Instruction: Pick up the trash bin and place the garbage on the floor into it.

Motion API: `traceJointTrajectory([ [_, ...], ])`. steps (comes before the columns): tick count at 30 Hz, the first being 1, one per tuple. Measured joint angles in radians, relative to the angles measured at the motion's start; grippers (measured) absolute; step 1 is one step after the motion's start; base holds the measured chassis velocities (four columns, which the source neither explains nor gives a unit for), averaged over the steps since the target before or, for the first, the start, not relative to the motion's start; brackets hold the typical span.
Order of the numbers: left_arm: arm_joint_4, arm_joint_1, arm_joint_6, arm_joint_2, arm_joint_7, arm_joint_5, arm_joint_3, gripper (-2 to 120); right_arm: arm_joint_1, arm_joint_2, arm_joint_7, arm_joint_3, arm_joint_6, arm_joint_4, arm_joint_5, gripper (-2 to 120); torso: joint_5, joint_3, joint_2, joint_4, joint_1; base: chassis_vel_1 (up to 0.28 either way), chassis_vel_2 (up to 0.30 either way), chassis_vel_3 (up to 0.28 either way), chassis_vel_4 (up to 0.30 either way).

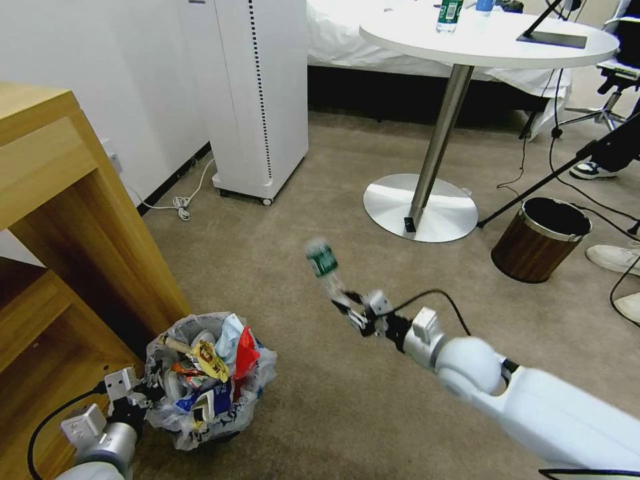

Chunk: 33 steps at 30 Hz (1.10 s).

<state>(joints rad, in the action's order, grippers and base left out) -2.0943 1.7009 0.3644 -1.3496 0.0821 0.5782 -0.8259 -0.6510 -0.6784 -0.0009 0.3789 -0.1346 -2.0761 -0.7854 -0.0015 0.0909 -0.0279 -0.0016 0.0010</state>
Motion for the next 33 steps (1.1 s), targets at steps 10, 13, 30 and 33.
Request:
traceJointTrajectory([
  [10, -0.044, 0.007, 0.018, -0.003, 0.010, 0.006, -0.001, 1, 0.191, -0.140, 0.180, 0.285, -0.179, -0.081, -0.241, 26, 0.0001, 0.000, 0.000, 0.0001, 0.000, 0.000, 0.000, 0.000, 0.000],
  [13, -0.052, 0.010, 0.019, -0.006, 0.011, 0.006, -0.002, 1, 0.201, -0.179, 0.237, 0.321, -0.210, -0.056, -0.275, 26, 0.0002, 0.000, 0.000, -0.0001, 0.000, 0.000, 0.000, 0.000, 0.000],
  [30, -0.085, 0.039, 0.020, -0.028, 0.012, -0.002, -0.017, 1, 0.322, -0.486, 0.446, 0.508, -0.315, 0.164, -0.423, 26, 0.0000, 0.000, 0.000, 0.0001, 0.000, 0.000, 0.000, 0.000, 0.000],
  [33, -0.085, 0.036, 0.020, -0.029, 0.012, -0.001, -0.018, 1, 0.343, -0.513, 0.474, 0.533, -0.349, 0.163, -0.462, 26, 0.0000, 0.000, 0.000, -0.0001, 0.000, 0.000, 0.000, 0.000, 0.000],
])
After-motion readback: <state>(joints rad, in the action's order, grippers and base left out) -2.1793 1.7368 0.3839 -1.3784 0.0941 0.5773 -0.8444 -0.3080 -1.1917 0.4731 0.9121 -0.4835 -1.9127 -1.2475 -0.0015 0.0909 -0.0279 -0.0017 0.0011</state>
